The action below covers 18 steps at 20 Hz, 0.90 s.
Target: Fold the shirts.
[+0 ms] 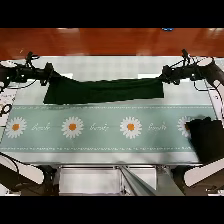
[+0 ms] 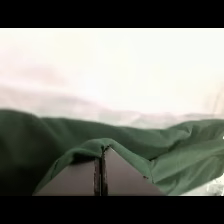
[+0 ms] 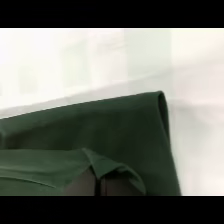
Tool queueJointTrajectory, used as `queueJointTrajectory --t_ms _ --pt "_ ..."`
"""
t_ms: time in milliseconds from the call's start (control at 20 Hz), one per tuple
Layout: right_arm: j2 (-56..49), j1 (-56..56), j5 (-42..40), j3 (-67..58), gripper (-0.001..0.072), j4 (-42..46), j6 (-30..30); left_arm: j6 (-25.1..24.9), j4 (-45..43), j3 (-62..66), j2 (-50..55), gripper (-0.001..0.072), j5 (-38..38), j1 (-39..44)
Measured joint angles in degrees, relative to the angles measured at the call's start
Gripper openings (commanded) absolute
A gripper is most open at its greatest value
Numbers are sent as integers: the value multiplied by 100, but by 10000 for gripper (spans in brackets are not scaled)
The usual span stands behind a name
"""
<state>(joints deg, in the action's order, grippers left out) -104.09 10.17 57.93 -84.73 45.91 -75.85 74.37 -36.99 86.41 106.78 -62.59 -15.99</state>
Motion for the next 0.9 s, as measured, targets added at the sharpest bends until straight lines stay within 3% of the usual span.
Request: queueJointTrajectory --t_ms 100,150,200,250,350,650,800,900 --pt "-57 -11 -17 -20 26 -24 4 -46 0 42 107 21 146 50" --pt "-83 -17 -26 -22 133 -26 4 -74 0 57 157 157 188 66" --pt "-107 -22 -37 -26 338 -28 2 -90 0 63 197 434 240 81" --pt "-116 -24 -52 -31 413 -31 -7 -98 0 74 225 508 238 90" --pt "-101 13 -66 -37 414 -26 -116 -103 -39 162 249 508 22 48" --pt "619 789 584 -37 414 162 -273 564 -1069 555 -365 508 -1314 -459" --pt "1145 1373 1014 125 414 584 -289 577 -1539 57 -1493 508 -1091 -551" --pt "1405 1655 1093 455 414 774 -258 570 -1727 -813 -2568 508 -354 -485"
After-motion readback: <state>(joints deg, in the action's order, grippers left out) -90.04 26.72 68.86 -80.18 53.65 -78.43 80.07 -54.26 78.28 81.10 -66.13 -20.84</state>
